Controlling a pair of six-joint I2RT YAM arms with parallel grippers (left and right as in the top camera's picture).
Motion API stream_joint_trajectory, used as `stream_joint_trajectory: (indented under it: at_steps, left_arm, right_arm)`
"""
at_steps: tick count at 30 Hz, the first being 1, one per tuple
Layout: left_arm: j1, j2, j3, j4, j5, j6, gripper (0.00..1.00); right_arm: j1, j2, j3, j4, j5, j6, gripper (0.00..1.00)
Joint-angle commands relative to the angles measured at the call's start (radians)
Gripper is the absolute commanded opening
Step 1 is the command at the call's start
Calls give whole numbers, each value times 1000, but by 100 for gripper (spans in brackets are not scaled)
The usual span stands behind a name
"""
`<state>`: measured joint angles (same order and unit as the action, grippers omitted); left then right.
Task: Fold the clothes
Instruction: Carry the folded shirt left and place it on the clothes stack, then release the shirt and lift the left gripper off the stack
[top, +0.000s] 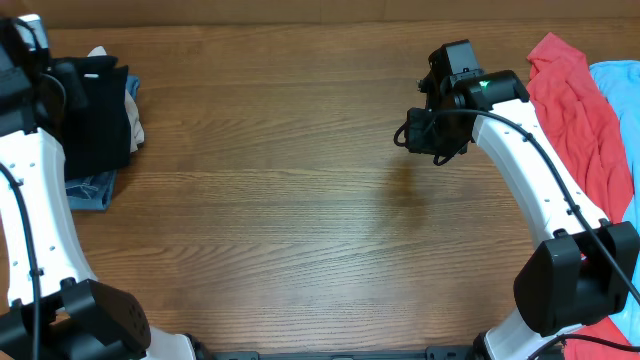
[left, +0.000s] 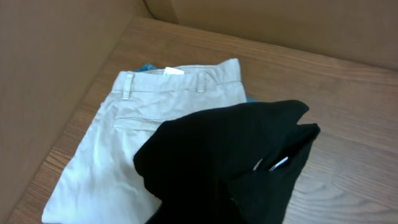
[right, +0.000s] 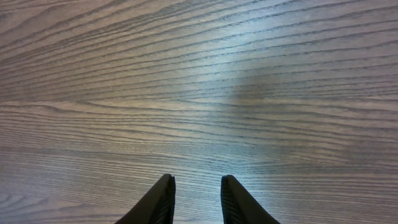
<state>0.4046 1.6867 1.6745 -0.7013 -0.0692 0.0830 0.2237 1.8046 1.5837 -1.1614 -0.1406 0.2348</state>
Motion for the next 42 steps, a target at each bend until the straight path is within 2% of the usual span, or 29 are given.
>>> stream_joint_trajectory:
  at_steps: [1,16,24,25,27,28,29,30,31,34,42]
  left_arm:
    - [25,41,24,27,41,18,4]
    - [110,186,24,233,40,19,4]
    - [139,273,24,295,31,18,4]
    - [148,284,24,303,30,14,9]
    - [165,295,24,309,29,13,29]
    - [177,301,24,315,29,-2,31]
    - [188,305,24,317,29,-17,43]
    - [203,310,24,316,29,-48,76]
    - [216,313,24,312,29,-79,100]
    - [260,314,24,260,62,-184,100]
    - [270,261,24,177,214,-192,100]
  right_arm:
    - [-3,-9,14,2,9,-7,28]
    - [-3,-9,14,-8,9,-2,28]
    - [-3,-9,14,-16,9,1,28]
    - [-3,-9,14,-16,9,1,28]
    - [-3,-9,14,-16,8,1,28]
    - [-3,-9,14,-16,8,1,28]
    - [-3,-9,14,-19,8,1,28]
    - [-3,-9,14,-21,8,1,28]
    - [-3,-9,14,-23,8,1,28]
    - [-3,-9,14,-23,8,1,28]
    - [-3,-9,14,-23,9,0,29]
